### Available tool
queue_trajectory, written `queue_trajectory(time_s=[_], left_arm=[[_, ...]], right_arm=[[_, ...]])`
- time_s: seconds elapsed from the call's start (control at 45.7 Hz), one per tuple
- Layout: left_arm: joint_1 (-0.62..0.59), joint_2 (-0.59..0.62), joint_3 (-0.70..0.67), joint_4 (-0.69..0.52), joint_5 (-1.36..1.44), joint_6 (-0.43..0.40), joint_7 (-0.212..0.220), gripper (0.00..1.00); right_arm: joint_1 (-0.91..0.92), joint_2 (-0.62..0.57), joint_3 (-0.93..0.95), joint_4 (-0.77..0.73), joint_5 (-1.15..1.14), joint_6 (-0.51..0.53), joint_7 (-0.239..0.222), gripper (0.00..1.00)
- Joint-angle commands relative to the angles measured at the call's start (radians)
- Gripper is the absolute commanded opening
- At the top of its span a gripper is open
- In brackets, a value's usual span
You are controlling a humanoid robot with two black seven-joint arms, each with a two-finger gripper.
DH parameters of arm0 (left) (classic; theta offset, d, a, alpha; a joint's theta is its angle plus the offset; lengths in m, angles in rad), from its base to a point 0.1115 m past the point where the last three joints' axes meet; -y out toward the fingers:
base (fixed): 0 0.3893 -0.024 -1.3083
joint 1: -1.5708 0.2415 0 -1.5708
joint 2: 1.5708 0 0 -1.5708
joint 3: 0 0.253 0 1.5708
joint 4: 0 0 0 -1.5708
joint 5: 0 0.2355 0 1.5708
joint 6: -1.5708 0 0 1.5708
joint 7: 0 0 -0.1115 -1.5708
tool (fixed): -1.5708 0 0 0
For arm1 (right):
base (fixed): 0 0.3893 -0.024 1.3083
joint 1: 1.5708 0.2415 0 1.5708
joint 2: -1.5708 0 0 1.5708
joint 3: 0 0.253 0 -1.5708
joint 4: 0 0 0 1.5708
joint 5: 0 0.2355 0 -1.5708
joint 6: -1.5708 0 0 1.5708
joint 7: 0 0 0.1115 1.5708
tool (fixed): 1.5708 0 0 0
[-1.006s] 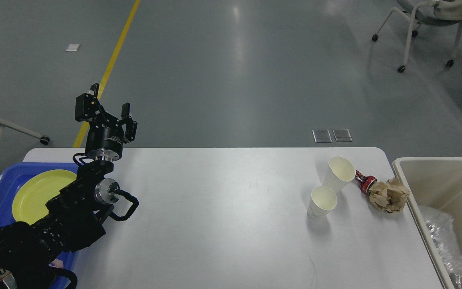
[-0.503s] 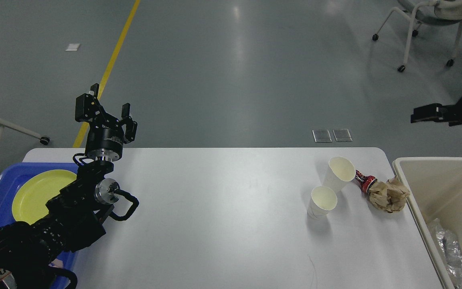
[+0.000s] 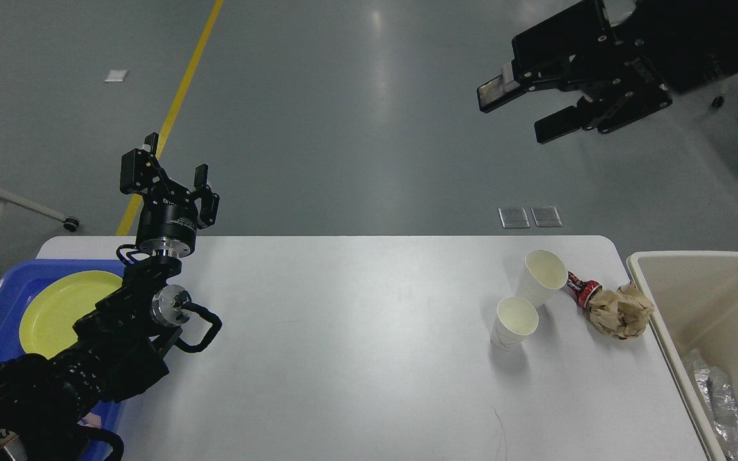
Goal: Tidy desktop
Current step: 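Move the right gripper down to the brown paper item and grasp it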
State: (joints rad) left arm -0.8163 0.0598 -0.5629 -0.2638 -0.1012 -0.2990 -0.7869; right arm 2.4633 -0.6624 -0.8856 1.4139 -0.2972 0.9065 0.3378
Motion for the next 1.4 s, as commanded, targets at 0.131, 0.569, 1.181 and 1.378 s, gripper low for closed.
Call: queue_trajectory(time_s=[0.131,0.569,1.181,1.378], left_arm=[[0.0,0.0,0.0,0.0,0.0,0.0,0.0,1.0],[0.0,0.0,-0.002,0.0,0.0,0.0,0.0,1.0],[0.0,0.0,0.0,0.0,0.0,0.0,0.0,1.0],[0.0,0.0,0.0,0.0,0.0,0.0,0.0,1.0]], right_arm=[[0.02,-0.003,0.022,0.148,0.02,-0.024,-0.051,1.0],[-0.529,-0.006,-0.029,0.048,-0.437,-0.538,-0.174,1.0],[-1.052,0.02,-0.049,-0.461,-0.567,-0.808,-0.171,1.0],[-1.231,0.075,-0.006,-0.641,-0.542,-0.897,-0.161,1.0]])
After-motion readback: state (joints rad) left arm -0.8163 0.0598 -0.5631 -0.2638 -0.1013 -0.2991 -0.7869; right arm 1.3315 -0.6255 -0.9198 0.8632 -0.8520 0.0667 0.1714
